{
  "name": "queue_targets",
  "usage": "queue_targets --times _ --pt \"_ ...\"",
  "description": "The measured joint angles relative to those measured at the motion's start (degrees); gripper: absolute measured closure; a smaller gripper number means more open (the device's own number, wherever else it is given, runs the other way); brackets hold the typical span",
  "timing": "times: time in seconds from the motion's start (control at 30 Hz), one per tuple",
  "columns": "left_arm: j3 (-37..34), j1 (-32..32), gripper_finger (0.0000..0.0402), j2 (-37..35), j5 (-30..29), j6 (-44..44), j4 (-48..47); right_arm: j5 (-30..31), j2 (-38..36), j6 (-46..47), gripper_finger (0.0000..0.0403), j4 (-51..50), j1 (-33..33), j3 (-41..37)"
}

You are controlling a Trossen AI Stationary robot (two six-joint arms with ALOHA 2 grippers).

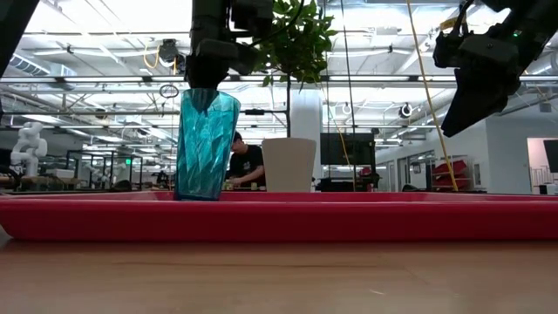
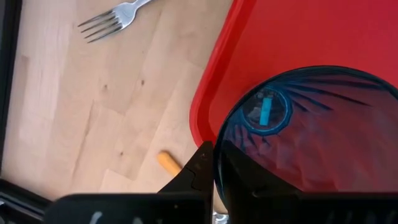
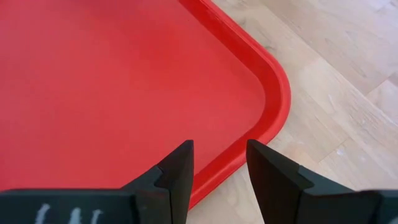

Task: Pick and place plate/cup/fork/spoon on tray
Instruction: Put the blue cup on the top left of the red tray

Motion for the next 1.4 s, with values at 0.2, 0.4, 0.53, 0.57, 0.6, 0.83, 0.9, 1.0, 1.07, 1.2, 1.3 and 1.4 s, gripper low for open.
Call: queue_targets --times 0.2,0.4,0.53,0.57,0.6,0.83,0.9,1.0,1.07,1.2,1.3,1.4 --pt "0.0 -0.6 0.0394 0.0 -1.5 -0.8 -0.1 0.0 0.0 0.0 0.0261 0.0 0.0 0.0" --pt "0.0 -0.6 0.0387 0.1 -1.8 -1.5 -1.5 0.0 0.0 0.0 0.0261 0.0 0.0 0.0" --pt "-0.2 -0.6 0.0394 -0.6 -1.6 -2.2 -2.9 0.0 0.0 -0.3 0.0261 0.0 0.0 0.0" --pt "-0.2 -0.7 0.0394 -0.8 -1.5 -2.2 -2.9 0.0 0.0 -0.4 0.0261 0.0 0.0 0.0" --pt "-0.2 -0.7 0.0394 -0.9 -1.6 -2.2 -2.7 0.0 0.0 -0.5 0.0261 0.0 0.0 0.0" --pt "-0.3 -0.8 0.0396 -2.4 -3.3 -4.1 -4.6 0.0 0.0 -0.4 0.0261 0.0 0.0 0.0" --pt "-0.3 -1.1 0.0396 -2.5 -3.0 -4.2 -4.6 0.0 0.0 -0.3 0.0261 0.0 0.0 0.0" --pt "-0.3 -1.6 0.0395 -2.6 -3.3 -4.2 -4.4 0.0 0.0 0.0 0.0261 0.0 0.0 0.0" --pt "-0.6 -1.7 0.0394 -2.6 -3.3 -4.2 -4.2 0.0 0.0 0.0 0.0261 0.0 0.0 0.0" --pt "-3.1 -1.6 0.0396 -3.0 -3.6 -5.4 -3.9 0.0 0.0 0.1 0.0261 0.0 0.0 0.0" --pt "-6.1 -1.6 0.039 -3.1 -2.7 -5.5 -2.1 0.0 0.0 0.1 0.0261 0.0 0.0 0.0" --pt "-7.8 -1.6 0.0387 -3.3 -2.5 -5.2 0.0 0.0 0.0 0.2 0.0261 0.0 0.0 0.0"
